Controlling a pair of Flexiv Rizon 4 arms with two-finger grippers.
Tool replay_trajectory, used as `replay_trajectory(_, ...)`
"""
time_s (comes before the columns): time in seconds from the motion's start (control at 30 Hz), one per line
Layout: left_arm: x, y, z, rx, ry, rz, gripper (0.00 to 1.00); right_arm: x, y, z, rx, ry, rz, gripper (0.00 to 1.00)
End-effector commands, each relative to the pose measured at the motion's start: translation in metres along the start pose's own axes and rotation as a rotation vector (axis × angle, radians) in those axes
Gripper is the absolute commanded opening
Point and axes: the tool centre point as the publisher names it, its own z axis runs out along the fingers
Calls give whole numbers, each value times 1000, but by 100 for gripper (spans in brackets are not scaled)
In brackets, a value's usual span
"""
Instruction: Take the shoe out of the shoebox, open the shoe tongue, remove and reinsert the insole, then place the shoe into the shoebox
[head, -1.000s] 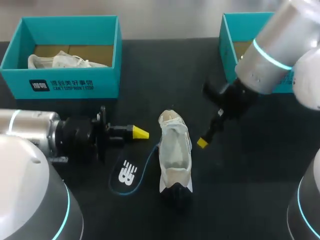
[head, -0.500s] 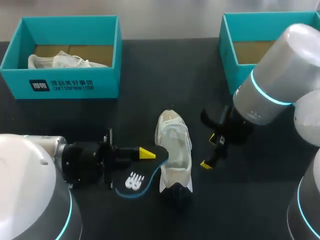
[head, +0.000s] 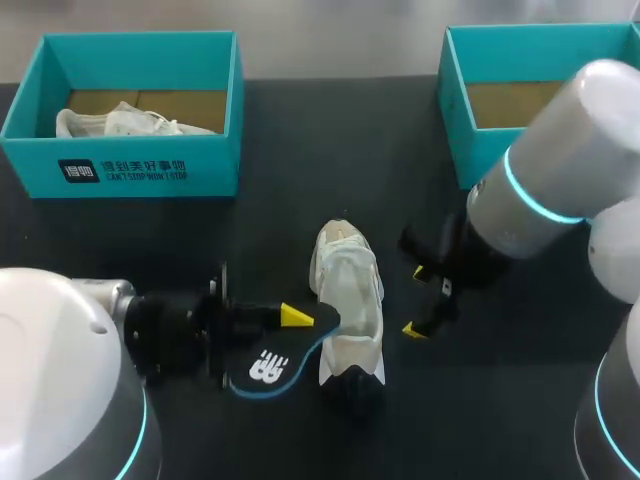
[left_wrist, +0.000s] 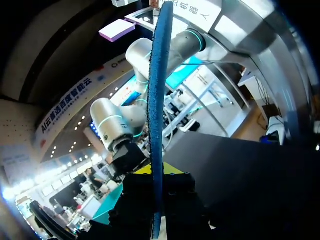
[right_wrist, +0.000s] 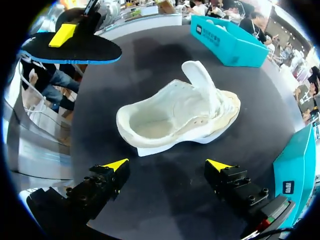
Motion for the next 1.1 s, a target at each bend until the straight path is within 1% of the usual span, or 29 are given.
replay_trajectory(0.03,11,15,6,-12,-4,14,0,11,2,11,32,-43,-12,100)
replay_trajectory(0.13,17,19,5,-3,-29,-7,0,12,2,15,26,-58,-42,100)
replay_trajectory(0.3,21,22,8,-20,-50,-34,0,10,-1,22,35,-57,-61,100)
replay_trajectory(0.37,21,21,9,-28,-30,-54,0,8,-2,23,39,-54,-82,100)
replay_trajectory(0.4,21,21,9,-28,-30,-54,0,8,-2,24,29,-35,-104,100)
replay_trajectory(0.43,21,21,9,-28,-30,-54,0,8,-3,25,41,-13,-109,100)
replay_trajectory(0.83,21,21,9,-28,-30,-54,0,8,-3,25,41,-13,-109,100)
replay_trajectory(0.9,21,21,9,-28,-30,-54,0,7,0,29,42,1,-117,100)
replay_trajectory(1.0,23,34,14,35,-43,-147,0,8,1,33,39,3,-125,100)
replay_trajectory(1.1,23,40,16,80,-42,-182,0,9,0,35,35,0,-128,100)
